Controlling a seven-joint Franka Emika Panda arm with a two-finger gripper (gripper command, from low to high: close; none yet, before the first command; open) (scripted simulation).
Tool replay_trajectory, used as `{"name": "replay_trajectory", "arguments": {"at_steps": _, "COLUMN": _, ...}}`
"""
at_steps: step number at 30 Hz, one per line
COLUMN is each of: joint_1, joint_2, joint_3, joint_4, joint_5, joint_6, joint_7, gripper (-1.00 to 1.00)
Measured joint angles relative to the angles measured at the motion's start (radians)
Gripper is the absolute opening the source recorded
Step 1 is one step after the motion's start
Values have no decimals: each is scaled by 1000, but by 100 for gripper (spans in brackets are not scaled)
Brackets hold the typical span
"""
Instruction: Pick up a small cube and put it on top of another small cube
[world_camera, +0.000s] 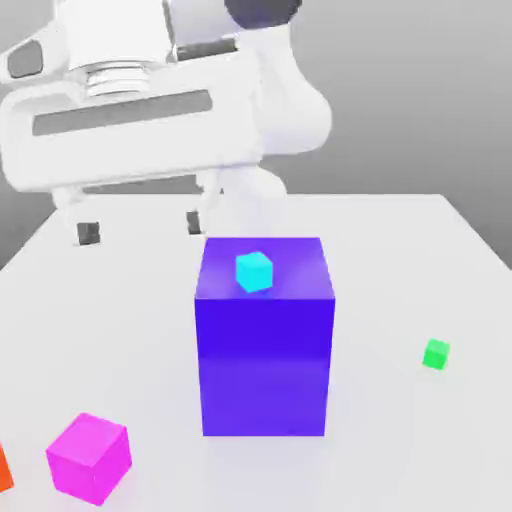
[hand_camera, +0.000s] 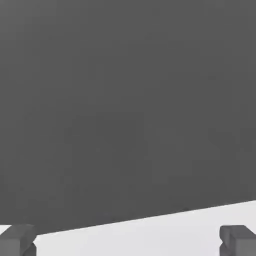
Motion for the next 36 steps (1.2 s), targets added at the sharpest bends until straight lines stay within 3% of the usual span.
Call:
{"name": "replay_trajectory", "arguments": {"at_steps": 6, "joint_1": -56, "joint_2": 208, "joint_3": -33, "joint_4": -30, "joint_5": 18, "joint_6": 76, "joint_7": -25, "gripper": 0}}
{"name": "replay_trajectory", "arguments": {"at_steps": 11, "joint_1": -84, "joint_2": 364, "joint_3": -73, "joint_4": -57, "joint_5": -30, "joint_6": 147, "joint_7": 0, "gripper": 0}}
{"name": "replay_trajectory", "arguments": {"at_steps": 16, "joint_1": -149, "joint_2": 542, "joint_3": -1, "joint_4": -35, "joint_5": 57, "joint_6": 279, "joint_7": -67, "gripper": 0}}
{"name": "replay_trajectory", "arguments": {"at_steps": 17, "joint_1": -159, "joint_2": 563, "joint_3": 11, "joint_4": -31, "joint_5": 71, "joint_6": 295, "joint_7": -78, "gripper": -100}}
{"name": "replay_trajectory", "arguments": {"at_steps": 24, "joint_1": -159, "joint_2": 560, "joint_3": 10, "joint_4": -32, "joint_5": 68, "joint_6": 293, "joint_7": -75, "gripper": -100}}
{"name": "replay_trajectory", "arguments": {"at_steps": 29, "joint_1": -102, "joint_2": 418, "joint_3": -56, "joint_4": -49, "joint_5": -47, "joint_6": 177, "joint_7": 2, "gripper": -100}}
{"name": "replay_trajectory", "arguments": {"at_steps": 36, "joint_1": 51, "joint_2": 333, "joint_3": 122, "joint_4": -121, "joint_5": -81, "joint_6": 162, "joint_7": -112, "gripper": -100}}
